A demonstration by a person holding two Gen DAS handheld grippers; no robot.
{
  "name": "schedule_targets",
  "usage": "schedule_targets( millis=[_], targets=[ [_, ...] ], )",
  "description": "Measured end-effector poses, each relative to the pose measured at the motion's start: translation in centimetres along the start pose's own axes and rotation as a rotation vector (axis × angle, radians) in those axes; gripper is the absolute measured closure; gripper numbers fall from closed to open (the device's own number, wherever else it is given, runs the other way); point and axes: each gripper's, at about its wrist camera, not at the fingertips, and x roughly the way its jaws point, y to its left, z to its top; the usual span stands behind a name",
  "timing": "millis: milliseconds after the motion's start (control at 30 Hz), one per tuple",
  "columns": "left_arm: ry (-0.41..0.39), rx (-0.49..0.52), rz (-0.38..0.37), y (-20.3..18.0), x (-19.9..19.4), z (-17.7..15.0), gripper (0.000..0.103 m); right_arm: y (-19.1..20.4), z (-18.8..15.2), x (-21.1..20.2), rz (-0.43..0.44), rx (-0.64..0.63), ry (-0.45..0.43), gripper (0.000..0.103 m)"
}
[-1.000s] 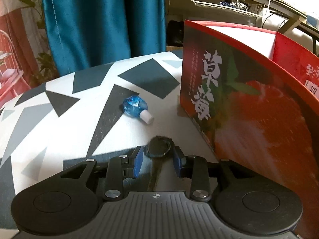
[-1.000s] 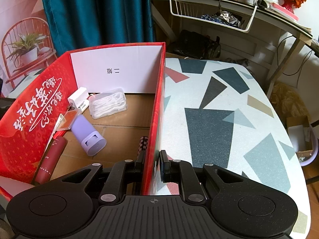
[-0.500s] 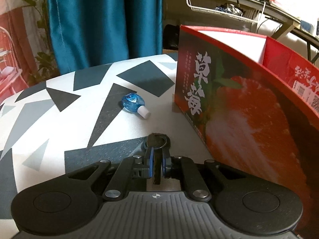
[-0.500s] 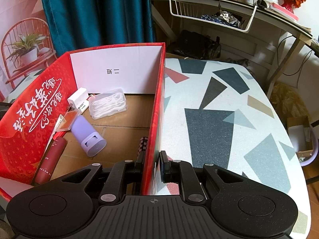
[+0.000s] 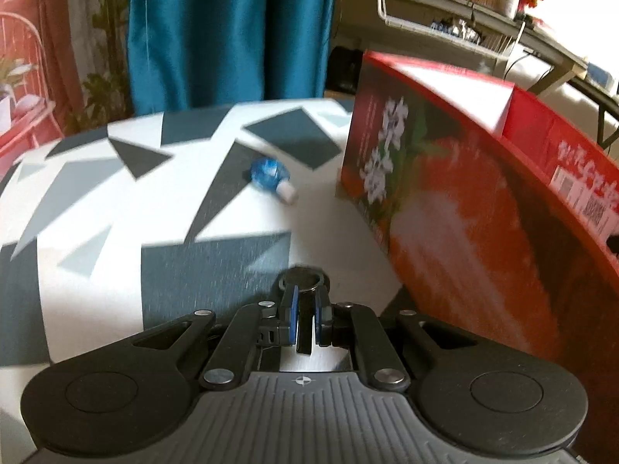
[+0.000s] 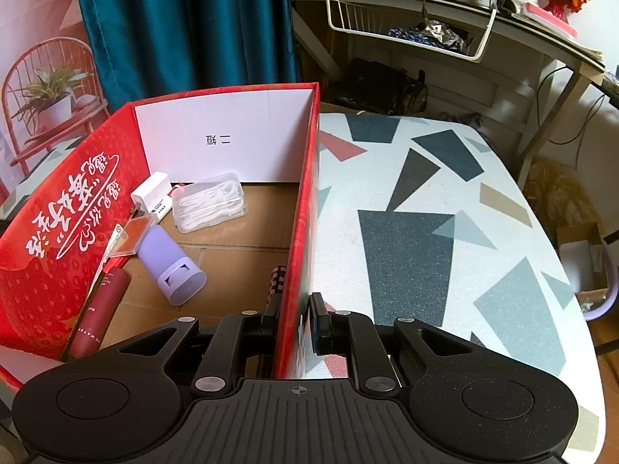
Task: Organize rigid objects
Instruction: 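Close the left gripper on the black key's ring and lift it, then carry the black key into the red box and open the left gripper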
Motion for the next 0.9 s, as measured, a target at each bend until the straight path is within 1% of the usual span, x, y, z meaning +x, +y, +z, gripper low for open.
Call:
schedule_targets(
  millis=[67,100,167,200,233,267,333,400,500,533,567,600,667,700,833,900],
  targets=[
    [0.008,-0.004,0.008,0.1,0.1,-0.2,0.093,0.0,0.0,0.0,0.001,0.0,0.0,0.09],
    [0.009,-0.005,0.008,0.2,0.1,-0.2,0.089,0.0,0.0,0.0,0.001,0.0,-0.001,0.09],
    [0.004,0.001,0.018,0.2,0.3,-0.1,0.069,0.0,0.0,0.0,0.001,0.0,-0.001,0.09],
    [-0.004,0.008,0.025,0.2,0.3,0.0,0.052,0.0,0.0,0.0,0.001,0.0,-0.001,0.09],
    [-0.014,0.016,0.031,0.1,0.3,0.0,0.045,0.0,0.0,0.0,0.001,0.0,-0.001,0.09],
    [-0.018,0.027,0.032,-0.1,0.4,0.1,0.045,0.0,0.0,0.0,0.001,0.001,-0.001,0.09],
    [-0.01,0.054,0.029,-0.7,0.9,0.3,0.045,0.0,0.0,0.0,0.001,0.0,0.0,0.09],
    [0.003,0.084,0.049,-1.2,1.6,0.3,0.046,0.0,0.0,0.0,0.0,-0.001,-0.001,0.09],
    [-0.016,0.077,0.063,-1.2,2.1,0.4,0.047,0.0,0.0,0.0,0.001,-0.001,-0.001,0.09],
    [-0.019,0.084,0.068,-1.3,2.2,0.5,0.054,0.0,0.0,0.0,0.001,-0.001,-0.001,0.09],
    [-0.023,0.097,0.051,-1.5,2.1,0.5,0.062,0.0,0.0,0.0,0.002,-0.002,-0.001,0.089],
    [-0.022,0.12,0.038,-1.8,2.0,0.5,0.074,0.0,0.1,0.0,0.002,-0.003,-0.001,0.089],
    [-0.017,0.165,0.052,-2.5,2.0,0.7,0.076,0.0,0.1,0.0,0.002,-0.001,-0.002,0.089],
    [-0.018,0.166,0.053,-2.5,1.9,0.7,0.077,0.0,0.1,0.0,0.002,0.0,-0.003,0.089],
    [-0.033,0.121,0.033,-1.9,1.3,0.9,0.09,0.1,0.1,0.1,0.002,0.0,-0.003,0.09],
    [-0.041,0.113,0.03,-1.7,0.8,0.9,0.095,0.1,0.1,0.0,0.001,0.0,-0.003,0.09]
  ],
)
